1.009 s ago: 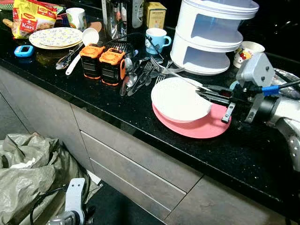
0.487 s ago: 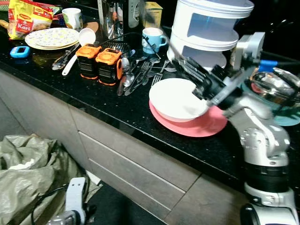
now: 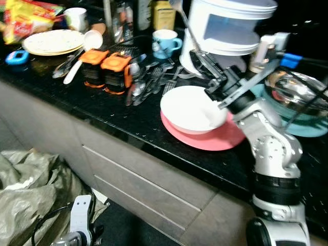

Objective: Kitchen organization

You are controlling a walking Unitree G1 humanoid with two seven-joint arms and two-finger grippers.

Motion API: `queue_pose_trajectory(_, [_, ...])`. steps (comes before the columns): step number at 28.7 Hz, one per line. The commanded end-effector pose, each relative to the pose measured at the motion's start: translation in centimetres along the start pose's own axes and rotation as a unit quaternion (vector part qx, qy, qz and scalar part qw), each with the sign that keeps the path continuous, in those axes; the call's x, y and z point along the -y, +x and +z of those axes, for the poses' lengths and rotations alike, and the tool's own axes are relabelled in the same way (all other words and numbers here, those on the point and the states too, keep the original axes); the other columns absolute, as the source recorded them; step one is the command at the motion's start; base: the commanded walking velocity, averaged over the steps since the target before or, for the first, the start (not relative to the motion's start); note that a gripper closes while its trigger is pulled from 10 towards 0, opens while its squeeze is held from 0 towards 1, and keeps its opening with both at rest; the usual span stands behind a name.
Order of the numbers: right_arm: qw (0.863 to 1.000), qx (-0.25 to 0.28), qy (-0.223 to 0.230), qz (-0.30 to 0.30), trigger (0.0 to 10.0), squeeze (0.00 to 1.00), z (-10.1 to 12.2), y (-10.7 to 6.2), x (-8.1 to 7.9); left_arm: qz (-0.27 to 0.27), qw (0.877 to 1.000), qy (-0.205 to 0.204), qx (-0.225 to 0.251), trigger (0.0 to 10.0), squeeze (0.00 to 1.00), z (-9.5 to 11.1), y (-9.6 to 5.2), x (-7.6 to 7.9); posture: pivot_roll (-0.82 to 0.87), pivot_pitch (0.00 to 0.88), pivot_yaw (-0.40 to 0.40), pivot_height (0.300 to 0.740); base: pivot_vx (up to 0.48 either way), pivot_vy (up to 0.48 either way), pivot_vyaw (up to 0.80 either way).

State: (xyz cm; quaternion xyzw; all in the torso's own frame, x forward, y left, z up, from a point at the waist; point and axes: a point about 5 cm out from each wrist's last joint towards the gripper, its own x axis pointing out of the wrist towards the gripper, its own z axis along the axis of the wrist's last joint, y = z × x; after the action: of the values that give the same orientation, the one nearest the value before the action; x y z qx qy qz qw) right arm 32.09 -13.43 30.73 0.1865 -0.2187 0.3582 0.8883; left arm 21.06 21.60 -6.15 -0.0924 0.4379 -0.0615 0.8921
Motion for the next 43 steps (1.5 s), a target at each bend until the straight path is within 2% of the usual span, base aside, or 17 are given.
queue_pose_trajectory(1, [1.000, 0.008, 0.007, -0.013, 10.0, 0.00, 0.3, -0.3, 0.4, 0.000, 1.000, -0.002, -0.008, 10.0, 0.00, -0.5, -0.1, 0.0, 0.02, 0.078, -0.008, 0.740, 0.000, 0.000, -0.79])
queue_pose_trajectory(9, [1.000, 0.002, 0.013, -0.019, 10.0, 0.00, -0.3, -0.1, 0.0, -0.003, 1.000, -0.002, -0.007, 10.0, 0.00, -0.5, 0.0, 0.2, 0.01, 0.068, -0.018, 0.740, 0.000, 0.000, -0.79])
queue_pose_trajectory(18, [0.999, 0.023, 0.038, -0.003, 10.0, 0.00, -0.5, 0.8, -1.4, -0.004, 1.000, -0.001, -0.007, 10.0, 0.00, -0.5, 0.0, 0.1, 0.02, 0.078, -0.005, 0.740, 0.000, 0.000, -0.79])
queue_pose_trajectory(23, [0.999, 0.024, 0.041, -0.006, 10.0, 0.00, -0.6, 0.8, -1.4, -0.006, 1.000, 0.002, -0.007, 10.0, 0.00, -0.4, 0.0, 0.1, 0.03, 0.084, -0.008, 0.740, 0.000, 0.000, -0.80])
queue_pose_trajectory(26, [0.999, 0.028, 0.040, -0.010, 10.0, 0.00, -0.6, 0.8, -1.3, -0.010, 1.000, 0.003, -0.008, 10.0, 0.00, -0.5, 0.0, 0.1, 0.03, 0.088, -0.006, 0.740, 0.000, 0.000, 0.00])
queue_pose_trajectory(43, [0.999, 0.031, 0.034, -0.004, 10.0, 0.00, -0.5, 1.2, -1.7, -0.018, 1.000, -0.008, -0.011, 10.0, 0.00, -0.6, 0.0, 0.3, 0.03, 0.094, -0.013, 0.740, 0.000, -0.347, 0.00])
